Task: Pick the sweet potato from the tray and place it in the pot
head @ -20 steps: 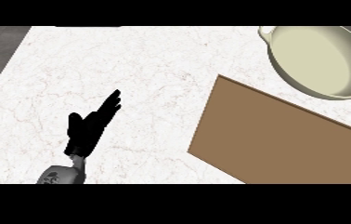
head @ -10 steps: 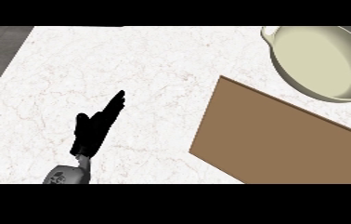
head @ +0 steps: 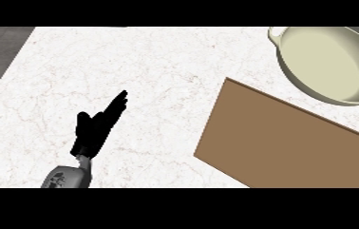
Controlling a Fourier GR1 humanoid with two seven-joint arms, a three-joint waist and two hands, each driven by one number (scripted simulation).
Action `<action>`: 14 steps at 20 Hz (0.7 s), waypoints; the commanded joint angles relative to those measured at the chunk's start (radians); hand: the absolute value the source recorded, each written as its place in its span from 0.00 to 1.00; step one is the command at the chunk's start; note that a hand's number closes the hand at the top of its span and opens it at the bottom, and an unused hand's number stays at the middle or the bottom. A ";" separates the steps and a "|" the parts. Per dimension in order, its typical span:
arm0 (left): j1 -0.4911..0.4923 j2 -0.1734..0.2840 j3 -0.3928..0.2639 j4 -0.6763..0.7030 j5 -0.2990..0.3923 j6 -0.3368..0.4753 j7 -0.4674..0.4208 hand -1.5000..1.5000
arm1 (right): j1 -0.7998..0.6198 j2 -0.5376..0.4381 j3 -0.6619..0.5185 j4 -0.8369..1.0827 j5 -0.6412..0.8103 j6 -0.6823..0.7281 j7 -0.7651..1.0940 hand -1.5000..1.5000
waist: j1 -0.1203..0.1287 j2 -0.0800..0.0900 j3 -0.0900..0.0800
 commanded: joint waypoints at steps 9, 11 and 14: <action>-0.012 0.012 0.015 0.047 0.001 -0.043 -0.019 0.50 | -0.295 0.139 0.187 0.064 0.257 -0.079 0.215 1.00 | 0.018 0.011 -0.001; -0.003 -0.018 -0.006 0.013 -0.018 0.000 0.029 0.50 | -0.285 0.164 0.249 0.042 0.330 -0.136 0.241 1.00 | 0.017 0.008 -0.002; 0.009 0.008 0.002 0.014 -0.014 -0.030 -0.011 0.50 | -0.316 0.200 0.329 0.059 0.441 -0.249 0.338 1.00 | 0.035 0.013 -0.002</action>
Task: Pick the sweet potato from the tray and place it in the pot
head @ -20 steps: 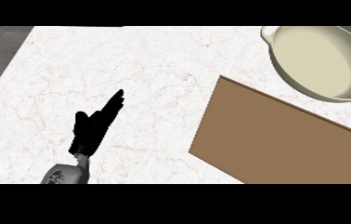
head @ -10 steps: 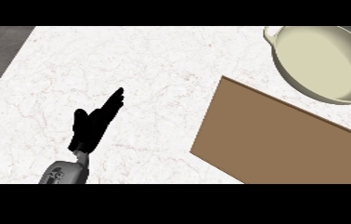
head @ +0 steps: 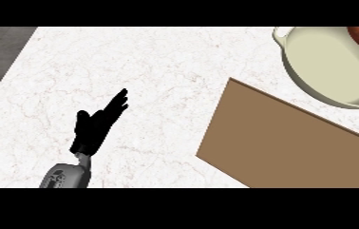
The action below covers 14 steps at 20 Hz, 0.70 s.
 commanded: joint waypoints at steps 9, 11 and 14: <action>-0.018 -0.017 -0.006 0.047 -0.012 -0.003 -0.002 0.50 | -0.118 0.140 0.207 0.212 0.259 0.125 0.281 1.00 | 0.021 0.015 -0.002; 0.010 -0.032 -0.033 0.044 -0.037 0.008 -0.032 0.50 | -0.122 0.193 0.193 0.256 0.251 0.133 0.355 0.00 | 0.020 0.015 -0.001; 0.007 -0.006 0.003 0.031 0.011 -0.036 -0.028 0.50 | -0.179 0.199 0.200 0.284 0.269 0.191 0.363 0.00 | 0.020 0.013 -0.001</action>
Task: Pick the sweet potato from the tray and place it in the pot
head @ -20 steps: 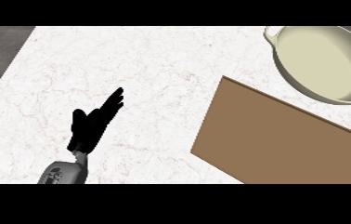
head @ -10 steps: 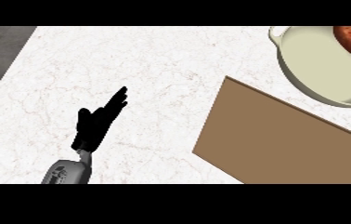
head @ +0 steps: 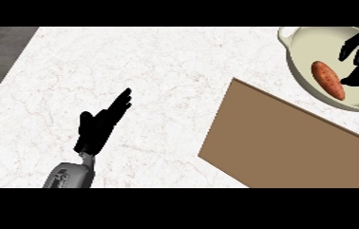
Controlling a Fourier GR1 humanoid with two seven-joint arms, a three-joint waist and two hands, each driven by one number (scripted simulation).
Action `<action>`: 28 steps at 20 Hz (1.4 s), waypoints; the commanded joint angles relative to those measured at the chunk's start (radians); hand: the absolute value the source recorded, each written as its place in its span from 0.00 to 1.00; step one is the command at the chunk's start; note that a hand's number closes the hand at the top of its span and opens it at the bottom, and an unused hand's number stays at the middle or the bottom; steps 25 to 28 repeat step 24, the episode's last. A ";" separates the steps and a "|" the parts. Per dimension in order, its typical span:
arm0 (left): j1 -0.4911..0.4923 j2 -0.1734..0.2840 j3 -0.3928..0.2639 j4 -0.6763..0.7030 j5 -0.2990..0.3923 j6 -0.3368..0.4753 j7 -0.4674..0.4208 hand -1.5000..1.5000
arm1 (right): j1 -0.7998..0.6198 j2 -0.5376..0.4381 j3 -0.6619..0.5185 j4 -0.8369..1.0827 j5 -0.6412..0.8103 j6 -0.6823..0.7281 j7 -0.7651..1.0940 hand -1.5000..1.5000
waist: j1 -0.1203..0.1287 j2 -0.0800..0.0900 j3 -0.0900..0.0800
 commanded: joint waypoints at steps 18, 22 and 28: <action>0.029 0.019 0.026 -0.036 0.012 -0.002 0.056 0.50 | -0.012 -0.085 -0.607 -0.019 -0.556 -0.283 -0.217 0.00 | -0.028 0.000 0.000; 0.040 0.011 0.020 -0.014 0.003 -0.005 0.025 0.50 | 0.046 -0.153 -0.673 -0.018 -0.618 -0.205 -0.298 0.00 | -0.033 -0.001 0.000; 0.059 0.012 0.018 -0.039 0.013 -0.014 0.030 0.50 | 0.066 -0.185 -0.705 -0.009 -0.647 -0.169 -0.308 0.00 | -0.029 -0.002 0.000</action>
